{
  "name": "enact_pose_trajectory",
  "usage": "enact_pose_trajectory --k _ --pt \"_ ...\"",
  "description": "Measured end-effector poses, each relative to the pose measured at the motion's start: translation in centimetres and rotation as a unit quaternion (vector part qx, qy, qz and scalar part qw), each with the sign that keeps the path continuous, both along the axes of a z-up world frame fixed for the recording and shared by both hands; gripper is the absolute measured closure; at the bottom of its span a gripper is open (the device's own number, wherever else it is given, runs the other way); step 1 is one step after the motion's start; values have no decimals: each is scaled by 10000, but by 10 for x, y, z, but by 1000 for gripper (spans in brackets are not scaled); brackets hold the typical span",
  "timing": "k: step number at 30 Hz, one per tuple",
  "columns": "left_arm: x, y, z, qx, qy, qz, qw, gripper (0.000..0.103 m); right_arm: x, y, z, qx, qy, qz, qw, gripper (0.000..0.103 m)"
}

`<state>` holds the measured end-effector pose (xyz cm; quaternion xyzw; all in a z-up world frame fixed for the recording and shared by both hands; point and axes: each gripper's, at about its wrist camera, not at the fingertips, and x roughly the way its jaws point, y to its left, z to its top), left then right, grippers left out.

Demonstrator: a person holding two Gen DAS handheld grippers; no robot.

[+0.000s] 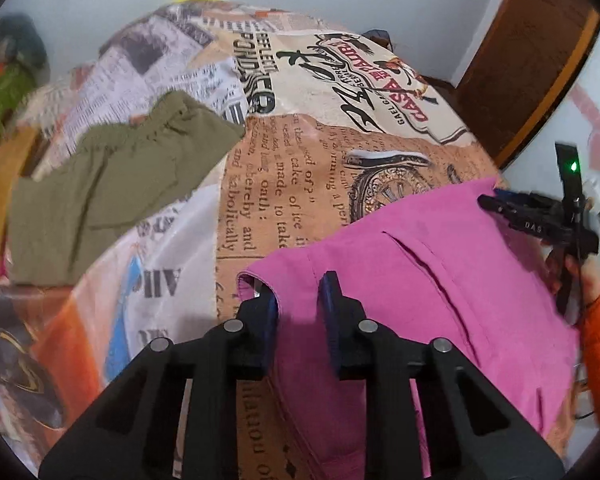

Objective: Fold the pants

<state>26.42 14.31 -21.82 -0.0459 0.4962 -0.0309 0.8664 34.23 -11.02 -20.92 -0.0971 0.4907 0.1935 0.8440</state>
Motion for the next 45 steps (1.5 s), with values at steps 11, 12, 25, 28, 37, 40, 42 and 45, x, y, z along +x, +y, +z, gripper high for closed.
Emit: enact_pose_trajectory --k 11,12,25,28,37,40,42,45 --pt "-9 21 -10 177 127 287 9994 89 4 -2 -2 -123 -10 -178 9998 65" --pt "-9 20 -11 230 109 295 9992 89 5 -2 -1 -132 5 -212 9997 65" --pt "-18 7 50 187 -445 276 9985 86 -17 16 51 170 -243 59 9995 62" --pt "-8 -2 56 -27 -469 170 9987 86 -26 32 63 403 -273 329 9983 62" --pt "15 -31 1 -82 232 -126 9996 85 -33 82 21 732 634 863 9916 60" --pt "7 -29 1 -108 134 -190 9997 85 -44 87 7 587 676 933 9916 60" --pt "0 -26 3 -148 96 -214 9996 85 -48 81 10 647 683 930 9912 60" --pt "-12 -24 4 -29 84 -185 9998 80 -52 65 14 830 848 840 9894 59"
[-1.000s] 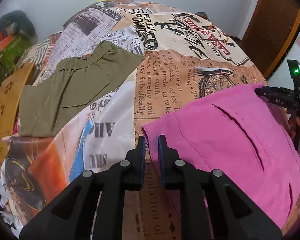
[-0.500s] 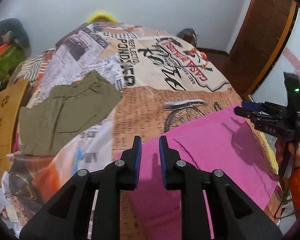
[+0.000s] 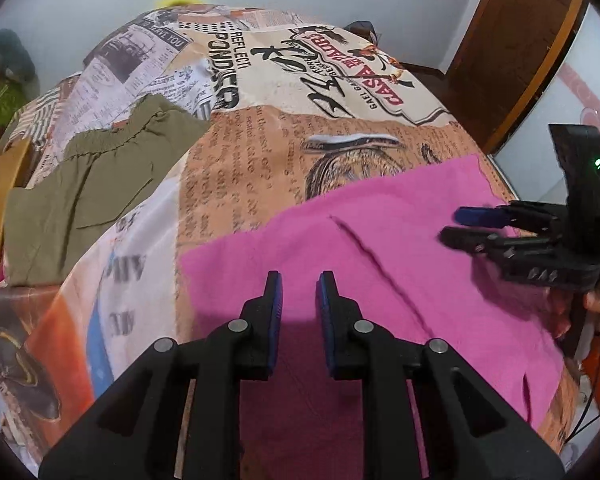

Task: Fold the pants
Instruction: 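Fold the pink pants over again with both tools and lay them down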

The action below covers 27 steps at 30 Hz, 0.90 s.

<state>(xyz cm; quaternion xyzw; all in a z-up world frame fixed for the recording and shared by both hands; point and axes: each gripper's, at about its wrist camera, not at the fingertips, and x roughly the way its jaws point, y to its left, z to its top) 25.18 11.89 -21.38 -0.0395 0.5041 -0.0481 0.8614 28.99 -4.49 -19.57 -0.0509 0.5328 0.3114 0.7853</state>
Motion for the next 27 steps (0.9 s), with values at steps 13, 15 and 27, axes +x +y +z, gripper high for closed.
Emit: enact_pose_trajectory --k 13,15,27 --pt "-70 17 21 2 -93 409 9991 51 -65 -57 14 -459 -195 -199 9986 47" --pt "-79 17 29 -28 -137 476 9988 51 -71 -60 22 -438 -258 -261 9984 47" --pt "-138 9 48 -1386 -70 811 9870 38 -123 -43 85 194 -1175 -62 9929 47"
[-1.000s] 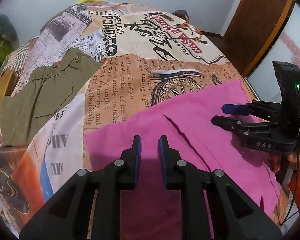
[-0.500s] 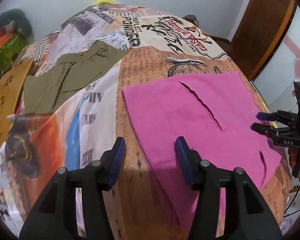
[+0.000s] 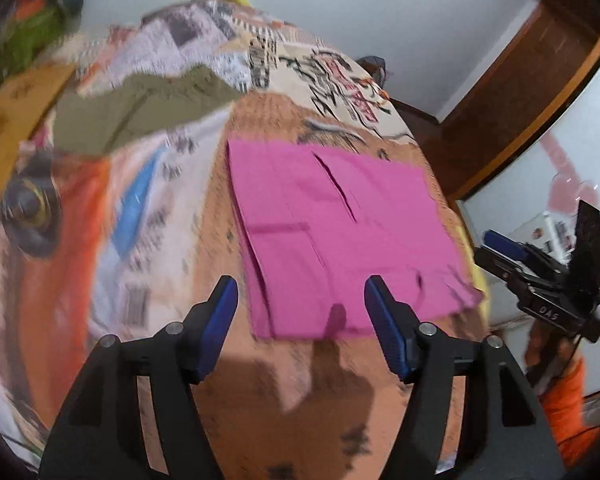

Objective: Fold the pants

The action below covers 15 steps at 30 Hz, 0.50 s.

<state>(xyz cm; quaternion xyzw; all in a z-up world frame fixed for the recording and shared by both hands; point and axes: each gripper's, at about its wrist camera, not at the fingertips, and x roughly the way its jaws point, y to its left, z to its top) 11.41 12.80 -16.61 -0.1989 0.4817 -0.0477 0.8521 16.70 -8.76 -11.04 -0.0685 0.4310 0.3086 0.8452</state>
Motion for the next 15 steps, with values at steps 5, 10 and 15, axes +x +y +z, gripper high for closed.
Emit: enact_pose_trajectory --k 5,10,15 --pt "-10 -11 -21 -364 362 -37 9987 38 -10 13 -4 87 -16 147 9999 47" --pt "-14 -16 -29 -588 384 155 9974 37 -12 21 -14 151 113 210 9996 47" --pt "-6 -8 -39 -1281 416 367 9902 35 -4 25 -30 84 266 139 9995 47"
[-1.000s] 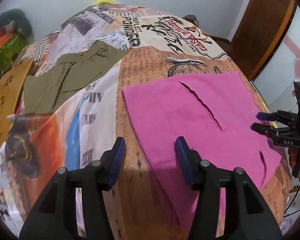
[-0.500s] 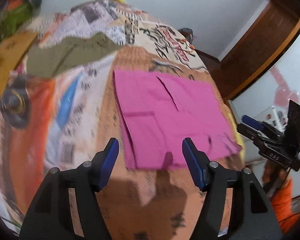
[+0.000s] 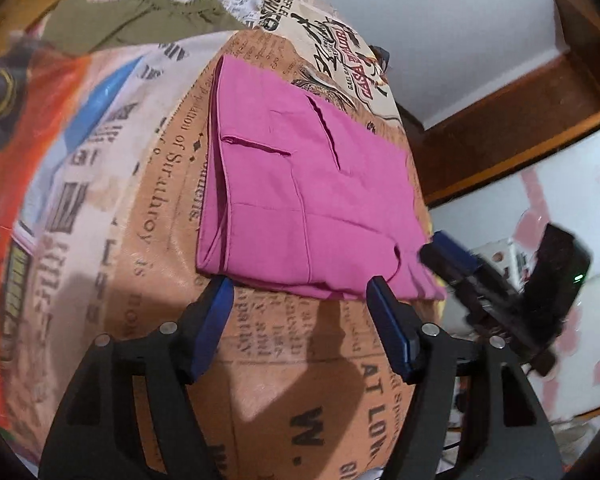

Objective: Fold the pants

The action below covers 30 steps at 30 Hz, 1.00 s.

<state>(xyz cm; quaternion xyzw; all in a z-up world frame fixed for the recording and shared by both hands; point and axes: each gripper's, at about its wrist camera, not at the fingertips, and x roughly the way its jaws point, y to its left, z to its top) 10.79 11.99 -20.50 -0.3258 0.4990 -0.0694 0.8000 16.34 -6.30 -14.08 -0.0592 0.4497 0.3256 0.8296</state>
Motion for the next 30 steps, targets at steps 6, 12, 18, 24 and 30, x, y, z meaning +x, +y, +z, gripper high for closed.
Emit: enact_pose_trajectory --k 6,12,18,24,30 --pt "15 5 -7 -224 0 167 9996 35 13 2 -29 6 461 -15 9989 47" --pt "35 4 -11 -284 43 311 9991 35 14 -1 -31 147 633 83 9978 47" --pt "55 -1 -12 -237 86 443 9987 35 12 -2 -32 186 673 97 9975 47" --pt "65 -7 -10 387 107 520 9978 70 13 -4 -32 260 706 79 9971 47" --pt "63 -11 -6 656 33 423 9969 77 14 -4 -29 214 708 62 9972 47"
